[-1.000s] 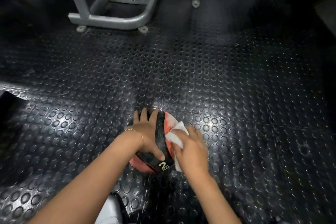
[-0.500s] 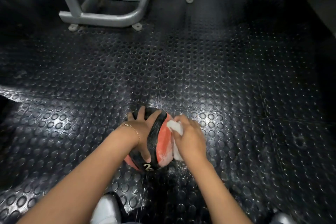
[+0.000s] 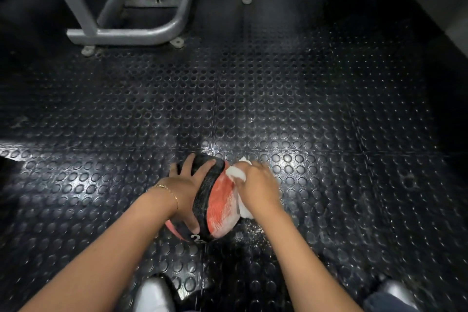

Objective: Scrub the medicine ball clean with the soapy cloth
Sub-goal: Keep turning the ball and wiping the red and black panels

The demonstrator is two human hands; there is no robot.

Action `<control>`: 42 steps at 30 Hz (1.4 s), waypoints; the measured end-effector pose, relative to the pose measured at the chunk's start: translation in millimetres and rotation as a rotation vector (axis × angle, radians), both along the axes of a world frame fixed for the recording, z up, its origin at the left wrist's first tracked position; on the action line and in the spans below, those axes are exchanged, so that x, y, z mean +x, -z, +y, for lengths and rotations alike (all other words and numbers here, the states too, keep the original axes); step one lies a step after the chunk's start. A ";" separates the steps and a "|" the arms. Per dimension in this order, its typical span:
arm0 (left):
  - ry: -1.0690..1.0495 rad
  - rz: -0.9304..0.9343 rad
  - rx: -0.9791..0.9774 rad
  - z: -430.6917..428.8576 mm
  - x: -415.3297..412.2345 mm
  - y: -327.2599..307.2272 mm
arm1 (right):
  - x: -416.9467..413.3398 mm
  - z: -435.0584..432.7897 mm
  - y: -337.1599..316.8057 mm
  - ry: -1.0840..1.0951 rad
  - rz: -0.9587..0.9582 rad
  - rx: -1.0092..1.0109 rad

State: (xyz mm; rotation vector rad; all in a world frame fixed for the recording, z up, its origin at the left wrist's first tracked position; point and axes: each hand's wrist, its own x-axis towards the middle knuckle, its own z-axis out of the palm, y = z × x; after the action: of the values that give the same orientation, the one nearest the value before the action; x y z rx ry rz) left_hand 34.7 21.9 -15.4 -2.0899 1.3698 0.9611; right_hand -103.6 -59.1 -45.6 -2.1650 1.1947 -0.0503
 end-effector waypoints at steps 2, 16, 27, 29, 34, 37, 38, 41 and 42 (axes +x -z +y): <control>0.026 -0.005 0.005 2.1 0.7 -0.8 | -6.6 7.3 -1.2 -0.019 -0.010 0.026; 0.167 -0.031 -0.021 10.7 6.2 5.5 | -8.7 4.6 14.0 0.144 -0.037 0.143; 0.179 -0.019 -0.031 11.9 7.7 4.4 | -11.4 27.4 2.3 0.109 -0.032 0.041; 0.160 -0.022 -0.028 8.4 5.8 4.3 | -6.3 18.9 2.3 0.158 -0.030 0.070; 0.159 -0.026 -0.029 3.4 8.6 4.2 | -7.6 38.4 -6.8 0.030 0.006 -0.070; 0.162 -0.041 -0.035 7.2 6.3 5.6 | -10.8 41.4 -6.6 0.024 -0.006 -0.074; 0.161 -0.049 -0.039 8.0 4.8 6.1 | -8.6 35.7 -6.1 0.050 -0.016 -0.058; 0.155 -0.055 -0.034 8.3 2.2 6.8 | -2.4 22.0 -7.8 0.128 -0.016 -0.011; 0.154 -0.050 -0.031 8.1 2.8 6.6 | -2.5 22.9 -9.9 0.120 -0.005 -0.011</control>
State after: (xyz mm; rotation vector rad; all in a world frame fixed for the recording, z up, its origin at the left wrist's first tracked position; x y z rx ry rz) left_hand 37.5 30.1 -22.0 -1.9834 1.5038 0.8246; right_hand -106.1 -36.2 -35.6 -2.0992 1.3232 -0.1139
